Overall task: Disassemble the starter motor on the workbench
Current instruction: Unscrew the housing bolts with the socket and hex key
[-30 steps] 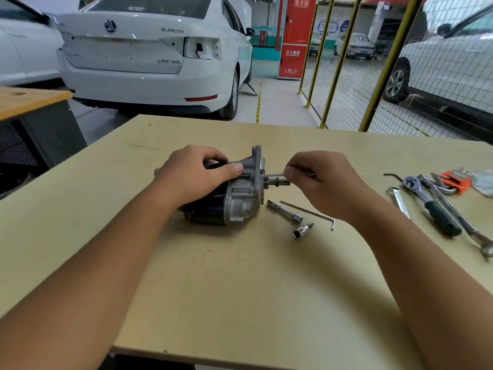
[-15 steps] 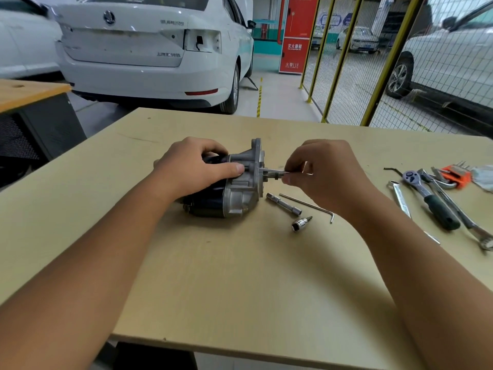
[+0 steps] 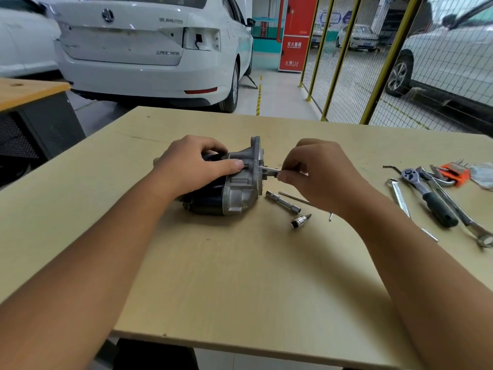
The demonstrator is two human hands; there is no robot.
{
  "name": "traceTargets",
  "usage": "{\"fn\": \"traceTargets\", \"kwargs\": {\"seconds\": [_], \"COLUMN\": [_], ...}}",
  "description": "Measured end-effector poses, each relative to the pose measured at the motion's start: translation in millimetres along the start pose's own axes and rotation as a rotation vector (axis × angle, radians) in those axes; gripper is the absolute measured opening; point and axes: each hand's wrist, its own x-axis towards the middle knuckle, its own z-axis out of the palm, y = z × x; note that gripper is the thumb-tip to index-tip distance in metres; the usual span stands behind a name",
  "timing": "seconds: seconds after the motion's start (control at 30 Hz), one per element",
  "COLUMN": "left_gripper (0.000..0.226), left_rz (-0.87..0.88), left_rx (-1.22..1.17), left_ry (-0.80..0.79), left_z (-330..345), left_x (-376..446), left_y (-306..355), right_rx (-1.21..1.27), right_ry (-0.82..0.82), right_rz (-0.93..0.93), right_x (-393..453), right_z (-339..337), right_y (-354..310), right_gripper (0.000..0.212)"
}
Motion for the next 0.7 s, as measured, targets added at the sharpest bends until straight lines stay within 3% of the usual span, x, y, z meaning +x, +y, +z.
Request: {"fn": "traceTargets", "kwargs": {"seconds": [0.13,0.33,0.47,0.7], "left_gripper": [0.073,0.054,0.052,0.053], "left_rz": [0.005,0.026,0.022,0.022], "left_rx": [-0.003,0.028,0.057,0.110], "left_ry": [0.001,0.047,0.065,0.076], "left_z": [0.2,3.2,5.2,4.7], "left_x": [-0.5,0.7,2.2,1.8], "left_y": [-0.4,-2.5,-4.5,-2.5], "right_rx": [0.027,0.123,0.081,0.014], "right_ry": [0.033,0.018,0.007,0.041], "right_rz": [0.011,0.060,0.030,0.030], "right_x": [-0.3,-3.9,-1.3,-0.5], "right_z": [0.1,2.6,-1.4,-2.9], "right_y": [0.9,-0.4,-0.8,-2.5], "right_gripper": [0.019,0.013,0.023,0.011]}}
